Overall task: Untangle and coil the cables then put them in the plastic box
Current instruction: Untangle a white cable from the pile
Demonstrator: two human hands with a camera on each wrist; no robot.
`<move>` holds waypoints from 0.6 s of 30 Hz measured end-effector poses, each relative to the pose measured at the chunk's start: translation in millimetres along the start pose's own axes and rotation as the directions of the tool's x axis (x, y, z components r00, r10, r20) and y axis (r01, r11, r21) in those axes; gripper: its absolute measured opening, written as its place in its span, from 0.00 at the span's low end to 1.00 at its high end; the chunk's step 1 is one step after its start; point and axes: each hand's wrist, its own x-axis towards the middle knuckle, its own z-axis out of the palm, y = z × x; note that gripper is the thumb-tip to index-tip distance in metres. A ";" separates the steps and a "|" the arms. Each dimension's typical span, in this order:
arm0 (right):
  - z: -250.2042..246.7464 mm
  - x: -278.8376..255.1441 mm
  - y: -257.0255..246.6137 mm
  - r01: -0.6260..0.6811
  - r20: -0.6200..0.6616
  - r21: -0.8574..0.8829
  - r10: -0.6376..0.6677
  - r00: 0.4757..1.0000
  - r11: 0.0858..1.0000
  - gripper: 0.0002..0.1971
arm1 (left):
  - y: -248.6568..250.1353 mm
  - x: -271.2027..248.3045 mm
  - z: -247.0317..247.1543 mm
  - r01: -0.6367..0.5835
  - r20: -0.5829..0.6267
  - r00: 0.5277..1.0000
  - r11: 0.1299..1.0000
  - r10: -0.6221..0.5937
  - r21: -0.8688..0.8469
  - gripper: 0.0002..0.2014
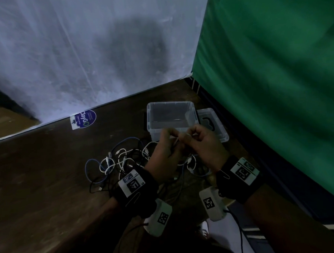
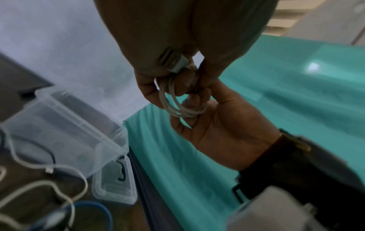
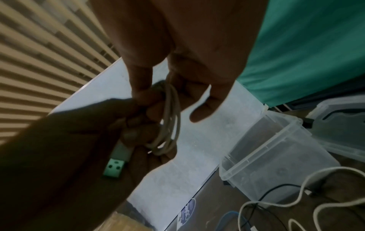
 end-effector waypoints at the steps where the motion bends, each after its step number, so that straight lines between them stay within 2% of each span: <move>1: 1.5 -1.1 -1.0 0.019 -0.036 -0.028 -0.020 0.999 0.999 0.12 | 0.6 0.1 0.0 0.033 -0.001 0.999 0.999 -0.033 -0.010 0.09; 3: 3.8 -3.0 -0.6 0.043 -0.081 -0.071 -0.049 0.995 0.997 0.12 | -1.0 0.2 -0.9 0.088 0.001 0.996 0.996 -0.088 -0.004 0.13; 5: 4.9 -3.8 0.2 0.056 -0.068 -0.112 -0.064 0.996 0.992 0.12 | -3.6 -0.5 -2.5 0.089 -0.004 0.996 0.996 -0.089 0.024 0.14; 9: -3.8 -1.1 -0.1 0.023 0.010 -0.065 -0.022 1.000 0.998 0.08 | -5.4 -1.6 -8.0 0.094 0.021 0.995 0.996 -0.094 -0.006 0.12; 13: -14.9 0.5 -1.2 0.111 0.072 -0.201 -0.099 0.992 0.973 0.02 | -8.3 -2.0 -8.8 0.137 0.053 0.989 0.990 -0.138 0.022 0.08; 16: -15.4 -0.3 -4.3 0.219 0.069 -0.302 -0.208 0.976 0.928 0.02 | -8.4 1.3 -10.7 0.259 0.051 0.966 0.957 -0.254 -0.133 0.03; 18: -13.3 0.4 -7.0 0.255 -0.001 -0.286 -0.266 0.964 0.924 0.05 | -2.5 4.6 -11.0 0.361 0.076 0.932 0.891 -0.354 -0.275 0.13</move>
